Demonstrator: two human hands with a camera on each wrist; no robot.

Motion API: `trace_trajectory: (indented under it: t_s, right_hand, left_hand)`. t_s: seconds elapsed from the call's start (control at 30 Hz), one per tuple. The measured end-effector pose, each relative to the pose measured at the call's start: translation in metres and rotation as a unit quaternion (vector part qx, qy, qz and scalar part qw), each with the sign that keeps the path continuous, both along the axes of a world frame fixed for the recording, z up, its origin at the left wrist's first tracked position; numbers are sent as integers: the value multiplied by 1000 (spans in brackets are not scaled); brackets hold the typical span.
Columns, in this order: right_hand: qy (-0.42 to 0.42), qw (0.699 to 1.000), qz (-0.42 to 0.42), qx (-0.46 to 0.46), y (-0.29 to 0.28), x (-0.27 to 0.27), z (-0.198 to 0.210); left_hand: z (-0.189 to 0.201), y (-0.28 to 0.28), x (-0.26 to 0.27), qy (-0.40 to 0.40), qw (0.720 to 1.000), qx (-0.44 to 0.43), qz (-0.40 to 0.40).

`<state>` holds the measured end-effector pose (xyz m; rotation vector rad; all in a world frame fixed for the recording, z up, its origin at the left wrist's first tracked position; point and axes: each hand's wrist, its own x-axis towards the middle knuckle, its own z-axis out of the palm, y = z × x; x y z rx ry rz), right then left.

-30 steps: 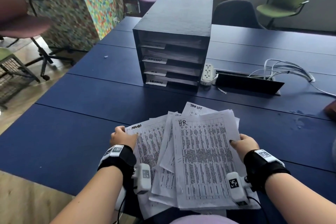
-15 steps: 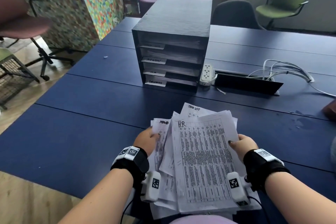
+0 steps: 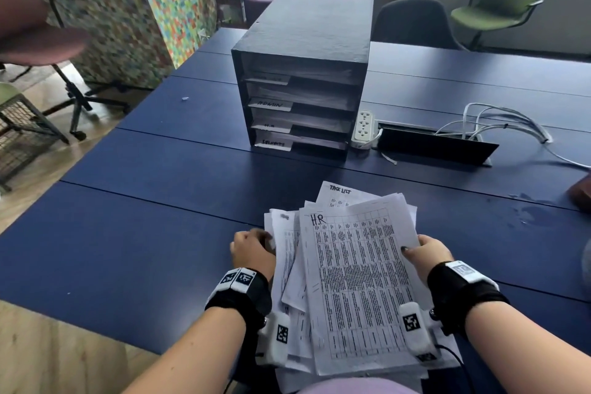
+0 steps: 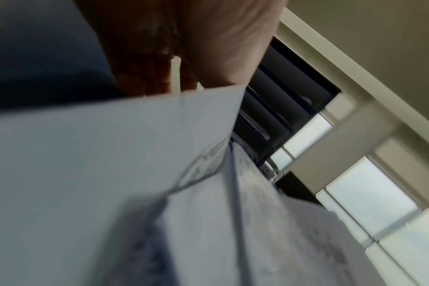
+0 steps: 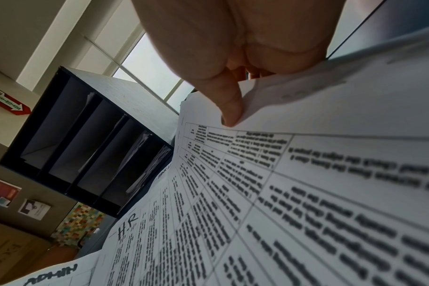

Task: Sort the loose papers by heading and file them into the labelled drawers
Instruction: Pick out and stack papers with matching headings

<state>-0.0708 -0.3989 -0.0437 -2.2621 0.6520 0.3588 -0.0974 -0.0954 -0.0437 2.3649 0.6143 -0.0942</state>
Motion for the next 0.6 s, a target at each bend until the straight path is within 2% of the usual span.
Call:
trace_trajectory:
  t_s: [0.07,0.13,0.2,0.3,0.37,0.53,0.6]
  right_hand:
    - [0,1000,0,-1,0,0,0]
    - [2,1000,0,1,0,0,1]
    - [3,1000,-2,3,1,0,0]
    - [2,1000,0,-3,1,0,0]
    - [2,1000,4,-5,1,-1,-1]
    - [1,1000,6,-7,4,-1,-3]
    - [1,1000,4,-6,5,0,-4]
  left_hand:
    - [4,-3,3,-9,996,-78,45]
    - [9,-7,7,16,985,-155,75]
    - [12,-7,9,52,976,-180,106]
    - [19,-3,9,92,978,-173,73]
    - [20,3,11,79,982,-168,46]
    - [41,14,23,-16,999,-25,38]
    - [51,21,30,-73,996,-4,41]
